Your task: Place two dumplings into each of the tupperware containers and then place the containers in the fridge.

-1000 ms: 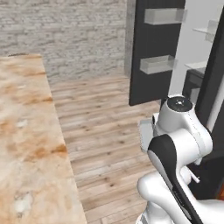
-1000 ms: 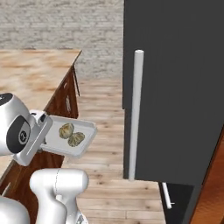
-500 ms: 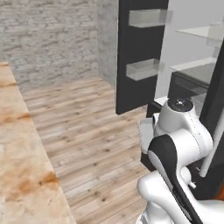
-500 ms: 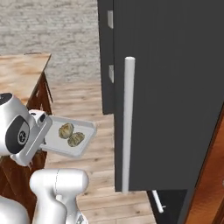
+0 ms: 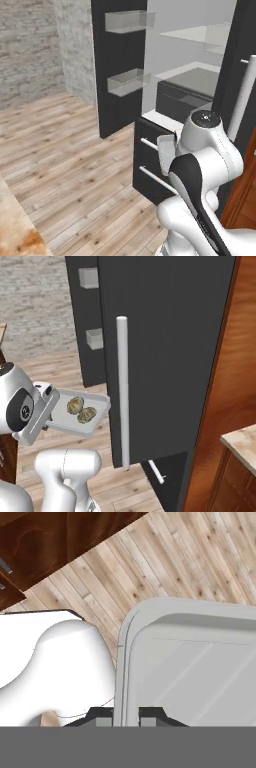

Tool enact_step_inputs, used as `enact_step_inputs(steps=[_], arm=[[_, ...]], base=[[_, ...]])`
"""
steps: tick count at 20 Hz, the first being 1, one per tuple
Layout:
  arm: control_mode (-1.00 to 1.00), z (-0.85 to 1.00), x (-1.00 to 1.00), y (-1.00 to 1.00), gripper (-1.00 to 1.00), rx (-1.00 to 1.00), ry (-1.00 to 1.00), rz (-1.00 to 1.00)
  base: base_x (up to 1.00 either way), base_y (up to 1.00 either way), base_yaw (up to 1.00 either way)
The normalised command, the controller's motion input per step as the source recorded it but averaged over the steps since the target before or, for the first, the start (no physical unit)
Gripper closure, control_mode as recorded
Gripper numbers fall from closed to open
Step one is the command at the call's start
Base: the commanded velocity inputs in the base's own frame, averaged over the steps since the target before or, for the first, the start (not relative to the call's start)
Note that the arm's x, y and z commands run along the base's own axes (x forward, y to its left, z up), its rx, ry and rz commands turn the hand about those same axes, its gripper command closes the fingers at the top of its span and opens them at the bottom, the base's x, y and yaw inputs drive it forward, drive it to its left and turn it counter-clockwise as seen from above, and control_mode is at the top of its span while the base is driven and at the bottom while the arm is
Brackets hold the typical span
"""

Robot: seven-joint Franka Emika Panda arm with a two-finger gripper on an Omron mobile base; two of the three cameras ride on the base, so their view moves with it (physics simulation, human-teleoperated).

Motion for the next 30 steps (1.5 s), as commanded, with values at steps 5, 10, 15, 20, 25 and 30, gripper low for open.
enact_step_inputs(steps=[5, 10, 15, 20, 25, 30], arm=[[1.00, 0.00, 0.00, 0.00, 1.00, 0.00, 0.00, 0.00], [1.00, 0.00, 0.00, 0.00, 1.00, 0.00, 0.00, 0.00], [1.00, 0.00, 0.00, 0.00, 1.00, 0.00, 0.00, 0.00], [1.00, 0.00, 0.00, 0.00, 1.00, 0.00, 0.00, 0.00], [1.00, 0.00, 0.00, 0.00, 1.00, 0.00, 0.00, 0.00], [1.00, 0.00, 0.00, 0.00, 1.00, 0.00, 0.00, 0.00]], base=[[0.01, 0.90, -0.44], [0.02, 1.00, -0.34], [0.18, 1.00, 0.05], [0.17, 1.00, 0.19], [0.71, 1.00, 0.13], [1.00, 1.00, 0.01]])
